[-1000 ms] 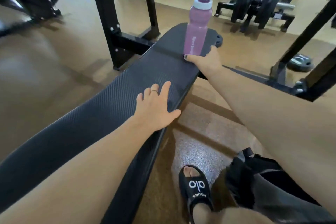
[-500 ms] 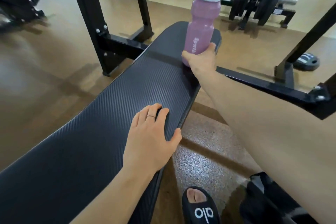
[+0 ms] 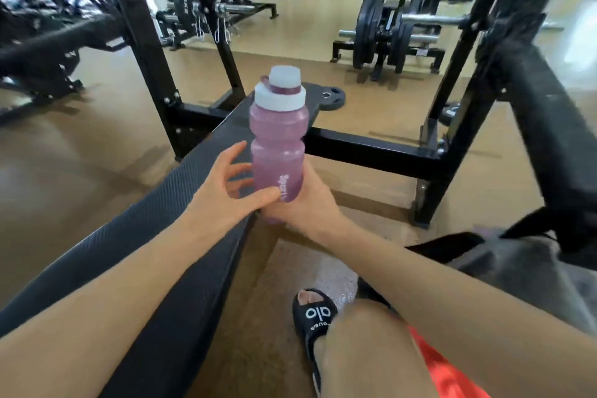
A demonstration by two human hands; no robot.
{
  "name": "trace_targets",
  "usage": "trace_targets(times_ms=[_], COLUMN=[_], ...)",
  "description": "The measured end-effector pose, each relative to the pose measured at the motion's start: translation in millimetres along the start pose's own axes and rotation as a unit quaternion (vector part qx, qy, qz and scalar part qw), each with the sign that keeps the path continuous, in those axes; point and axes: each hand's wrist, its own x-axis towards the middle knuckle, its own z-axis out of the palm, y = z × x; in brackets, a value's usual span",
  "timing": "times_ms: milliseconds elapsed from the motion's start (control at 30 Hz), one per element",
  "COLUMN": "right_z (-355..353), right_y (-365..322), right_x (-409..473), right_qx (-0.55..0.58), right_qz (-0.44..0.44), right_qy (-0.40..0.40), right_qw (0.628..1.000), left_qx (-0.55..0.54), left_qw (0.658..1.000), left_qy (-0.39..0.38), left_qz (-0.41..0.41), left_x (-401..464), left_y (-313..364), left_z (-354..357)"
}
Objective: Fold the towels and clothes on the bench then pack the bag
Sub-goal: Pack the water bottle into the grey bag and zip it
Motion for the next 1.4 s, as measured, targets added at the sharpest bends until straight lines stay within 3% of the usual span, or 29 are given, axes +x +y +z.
trace_targets(times_ms=[200,333,600,833,1067,1167,1400], right_z=[-31.2,-49.3,-65.7,-56.0,-39.6,-38.6,-45.7], right_y=[-55.4,-73.6,-106.4,-132.5,-130.4,-126.7,-124.1], right_x=[-100.8,-142.2,-182.1,-230.8,-258.0,-265.9,-276.4], right_qx=[-0.057,-0.057,0.066,0.179,0.091,0.035,-0.087], right_qz=[-0.025,-0.019,-0.027,-0.063,-0.043,-0.031,-0.012], right_qy=[-0.018,-0.005,0.051,0.166,0.331,0.388,0.384], right_qw=[0.998,0.998,0.996,0.968,0.938,0.920,0.919], left_qx=[0.016,0.031,0.120,0.259,0.244,0.182,0.149], left_qw=[0.993,0.988,0.977,0.943,0.925,0.936,0.929], left_qy=[-0.007,-0.062,-0.094,-0.062,-0.173,-0.207,-0.225], left_qz=[0.118,0.138,0.151,0.198,0.233,0.220,0.254], left_x=[-77.1,-101.1,-111.9,-124.2,-137.1,-146.5,-147.7], left_y=[97.8,130.2,142.0,144.6,118.9,113.1,97.0], left_z=[23.7,37.8,35.3,50.7,74.6,84.2,107.9])
